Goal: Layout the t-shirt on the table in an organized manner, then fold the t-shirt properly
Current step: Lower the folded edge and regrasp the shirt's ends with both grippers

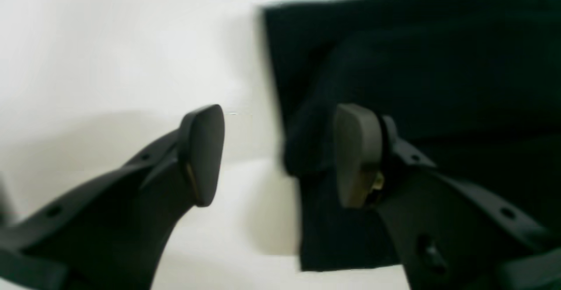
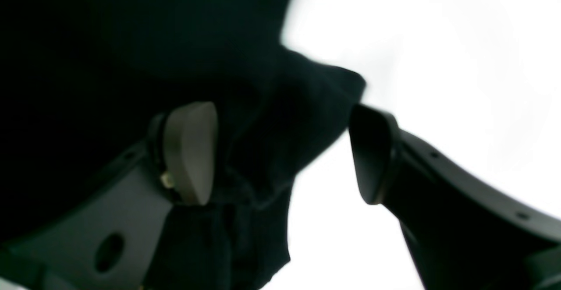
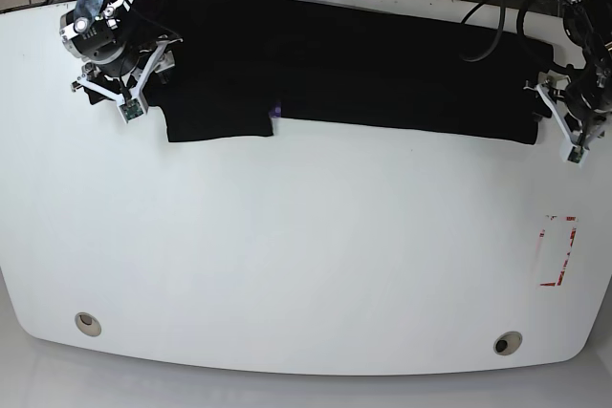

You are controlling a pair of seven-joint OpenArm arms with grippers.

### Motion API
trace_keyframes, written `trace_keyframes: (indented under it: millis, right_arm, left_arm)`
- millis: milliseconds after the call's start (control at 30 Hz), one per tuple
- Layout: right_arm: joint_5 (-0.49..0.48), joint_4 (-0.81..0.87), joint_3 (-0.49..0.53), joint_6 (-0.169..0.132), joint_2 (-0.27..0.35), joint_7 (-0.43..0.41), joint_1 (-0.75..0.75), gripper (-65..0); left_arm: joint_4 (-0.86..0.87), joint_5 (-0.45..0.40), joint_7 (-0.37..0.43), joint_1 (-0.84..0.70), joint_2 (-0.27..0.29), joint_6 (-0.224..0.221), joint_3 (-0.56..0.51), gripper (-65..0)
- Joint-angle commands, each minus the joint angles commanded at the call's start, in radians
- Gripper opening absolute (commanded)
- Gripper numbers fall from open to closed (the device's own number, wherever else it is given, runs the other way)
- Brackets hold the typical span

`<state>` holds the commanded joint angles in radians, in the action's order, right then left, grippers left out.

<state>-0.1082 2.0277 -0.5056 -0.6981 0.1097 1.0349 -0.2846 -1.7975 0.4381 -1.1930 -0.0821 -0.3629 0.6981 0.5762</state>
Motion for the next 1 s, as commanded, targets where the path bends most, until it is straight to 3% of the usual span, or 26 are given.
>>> trace_keyframes:
  millis: [167, 333, 500, 700, 1000]
  right_arm:
    - [0.0, -0.017, -0.026, 0.0, -0.054, 0.0, 0.038, -29.5]
    - [0.006, -0.069, -0.025, 0.0, -0.078, 0.0, 0.046, -34.1]
    - [0.008, -0.13, -0.026, 0.0, -0.091, 0.0, 0.04, -45.8]
    - [0.011, -0.255, -0.029, 0.0, -0.044, -0.031, 0.04, -54.5]
    - [0.009, -0.486, -0.026, 0.0, 0.043, -0.15, 0.103, -54.5]
  left_arm:
    - [0.012, 0.051, 0.006, 0.0, 0.029, 0.0, -0.041, -27.6]
    - [0.104, -0.015, 0.063, 0.0, 0.072, 0.0, -0.106, -27.6]
    - [0.196, -0.095, 0.121, -0.018, 0.098, 0.0, -0.109, -27.8]
    - [0.261, -0.106, 0.123, -0.028, 0.095, 0.0, -0.107, -27.8]
    - [0.319, -0.107, 0.187, 0.002, 0.095, 0.0, -0.127, -27.8]
